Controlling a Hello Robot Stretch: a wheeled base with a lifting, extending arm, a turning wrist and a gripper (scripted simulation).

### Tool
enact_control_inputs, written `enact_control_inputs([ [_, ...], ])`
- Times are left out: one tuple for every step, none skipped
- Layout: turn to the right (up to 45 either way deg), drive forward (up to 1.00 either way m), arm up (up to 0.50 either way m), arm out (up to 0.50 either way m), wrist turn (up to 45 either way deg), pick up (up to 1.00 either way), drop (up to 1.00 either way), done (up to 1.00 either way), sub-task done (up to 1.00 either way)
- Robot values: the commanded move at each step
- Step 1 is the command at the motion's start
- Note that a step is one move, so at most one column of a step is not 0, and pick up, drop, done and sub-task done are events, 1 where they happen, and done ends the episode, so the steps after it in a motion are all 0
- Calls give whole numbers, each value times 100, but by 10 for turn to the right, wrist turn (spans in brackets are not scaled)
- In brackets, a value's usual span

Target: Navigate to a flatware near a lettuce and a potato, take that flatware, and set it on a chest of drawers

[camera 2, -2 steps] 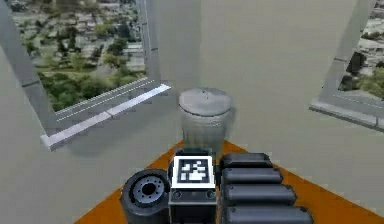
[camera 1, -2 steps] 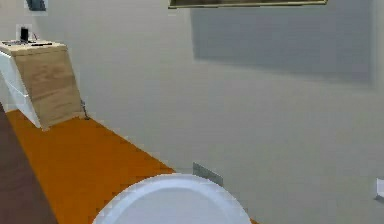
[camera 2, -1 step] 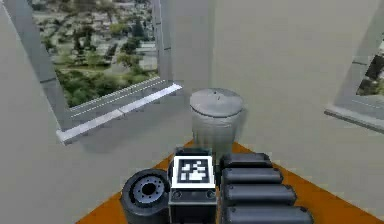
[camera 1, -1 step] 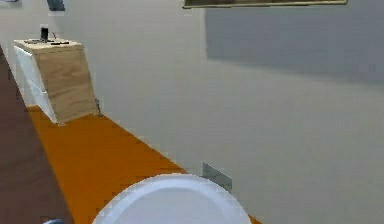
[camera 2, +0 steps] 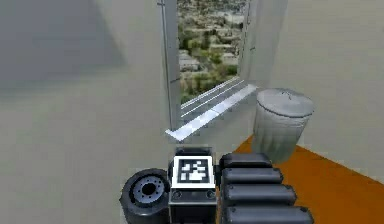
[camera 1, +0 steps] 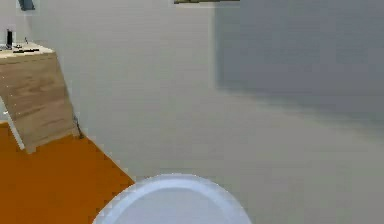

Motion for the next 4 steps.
enact_control_inputs([
  [-450,0,0,0,0,0,0,0,0],
  [-30,0,0,0,0,0,0,0,0],
  [0,100,0,0,0,0,0,0,0],
  [-30,0,0,0,0,0,0,0,0],
])
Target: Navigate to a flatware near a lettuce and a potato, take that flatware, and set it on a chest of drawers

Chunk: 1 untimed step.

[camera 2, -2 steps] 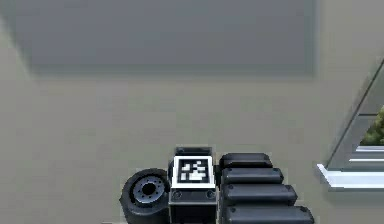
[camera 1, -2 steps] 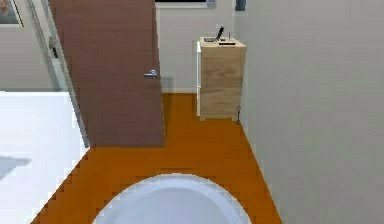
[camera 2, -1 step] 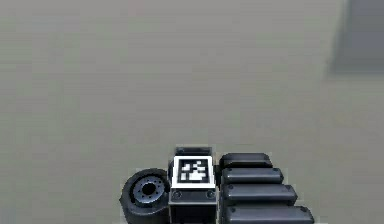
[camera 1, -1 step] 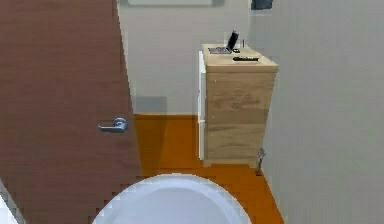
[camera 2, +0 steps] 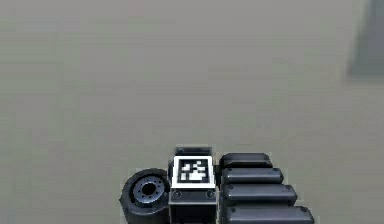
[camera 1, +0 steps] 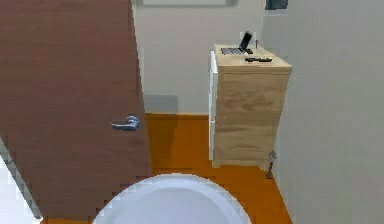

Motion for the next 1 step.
enact_control_inputs([
  [0,100,0,0,0,0,0,0,0],
])
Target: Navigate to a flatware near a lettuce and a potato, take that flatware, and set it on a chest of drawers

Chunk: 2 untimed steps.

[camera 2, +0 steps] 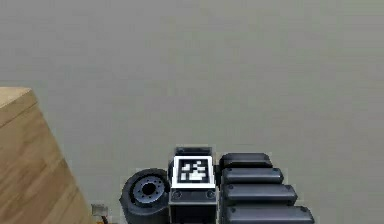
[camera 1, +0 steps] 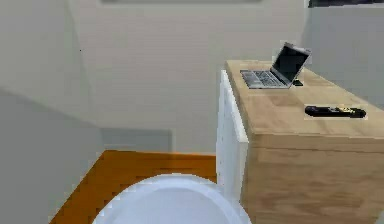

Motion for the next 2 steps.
enact_control_inputs([
  [-30,0,0,0,0,0,0,0,0],
  [0,10,0,0,0,0,0,0,0],
])
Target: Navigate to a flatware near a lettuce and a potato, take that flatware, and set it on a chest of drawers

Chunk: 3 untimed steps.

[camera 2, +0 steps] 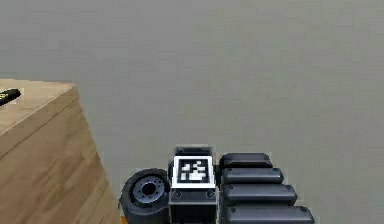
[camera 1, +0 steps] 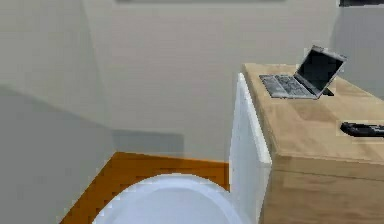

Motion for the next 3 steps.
enact_control_inputs([
  [0,100,0,0,0,0,0,0,0],
  [30,0,0,0,0,0,0,0,0],
  [0,10,0,0,0,0,0,0,0],
])
